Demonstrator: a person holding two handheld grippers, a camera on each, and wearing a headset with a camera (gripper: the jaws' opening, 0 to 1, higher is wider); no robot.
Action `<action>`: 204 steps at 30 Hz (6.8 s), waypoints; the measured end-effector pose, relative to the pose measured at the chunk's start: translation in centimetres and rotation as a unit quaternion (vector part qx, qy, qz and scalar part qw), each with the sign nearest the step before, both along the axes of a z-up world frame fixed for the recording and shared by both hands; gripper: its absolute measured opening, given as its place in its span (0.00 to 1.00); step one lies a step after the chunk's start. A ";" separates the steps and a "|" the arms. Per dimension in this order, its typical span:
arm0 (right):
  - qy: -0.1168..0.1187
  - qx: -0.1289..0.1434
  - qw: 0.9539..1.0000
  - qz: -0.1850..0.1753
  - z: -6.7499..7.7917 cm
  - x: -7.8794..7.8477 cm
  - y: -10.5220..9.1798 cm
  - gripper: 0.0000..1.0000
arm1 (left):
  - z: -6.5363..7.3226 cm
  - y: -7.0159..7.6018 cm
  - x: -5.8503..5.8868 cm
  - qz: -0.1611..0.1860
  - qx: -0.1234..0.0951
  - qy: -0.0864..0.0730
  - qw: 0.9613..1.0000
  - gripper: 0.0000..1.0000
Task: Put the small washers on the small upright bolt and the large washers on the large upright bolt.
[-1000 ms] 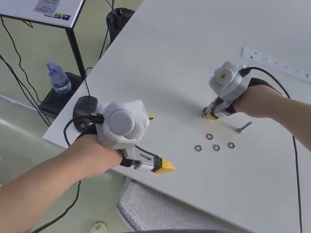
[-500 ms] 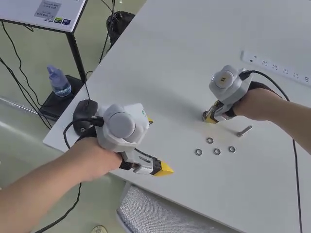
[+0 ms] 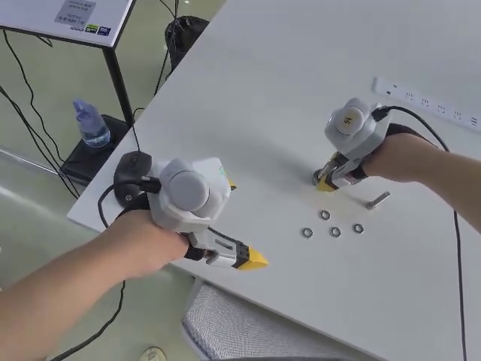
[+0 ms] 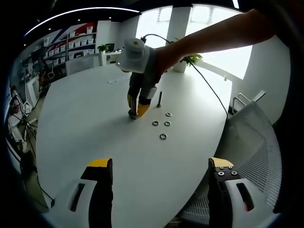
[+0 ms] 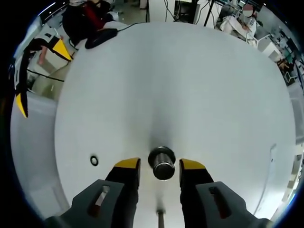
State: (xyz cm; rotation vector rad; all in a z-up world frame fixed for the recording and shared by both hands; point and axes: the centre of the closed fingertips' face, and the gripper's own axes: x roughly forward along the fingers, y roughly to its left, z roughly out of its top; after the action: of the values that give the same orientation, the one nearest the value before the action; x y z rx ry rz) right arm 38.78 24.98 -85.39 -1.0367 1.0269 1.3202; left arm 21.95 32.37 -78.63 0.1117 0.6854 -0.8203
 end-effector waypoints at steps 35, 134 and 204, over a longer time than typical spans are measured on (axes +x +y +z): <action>-0.006 0.050 0.999 0.003 5.9 -1.8 0.5 0.34 | 1.2 -0.2 -0.4 -0.008 0.013 -0.013 1.000 0.81; -0.008 -0.004 1.000 -0.011 -1.5 -6.4 -3.4 0.15 | 0.9 0.0 -1.2 -0.015 0.029 -0.002 0.999 0.74; 0.011 -0.006 0.999 -0.047 0.9 -5.8 -6.2 0.12 | 0.9 -0.5 -1.1 -0.027 0.042 0.001 0.999 0.69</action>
State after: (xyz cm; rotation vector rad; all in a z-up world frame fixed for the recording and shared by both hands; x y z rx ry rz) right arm 33.00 18.78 -84.44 -0.9729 1.0880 1.2538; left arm 20.85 31.85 -77.74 0.2052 0.7221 -0.8432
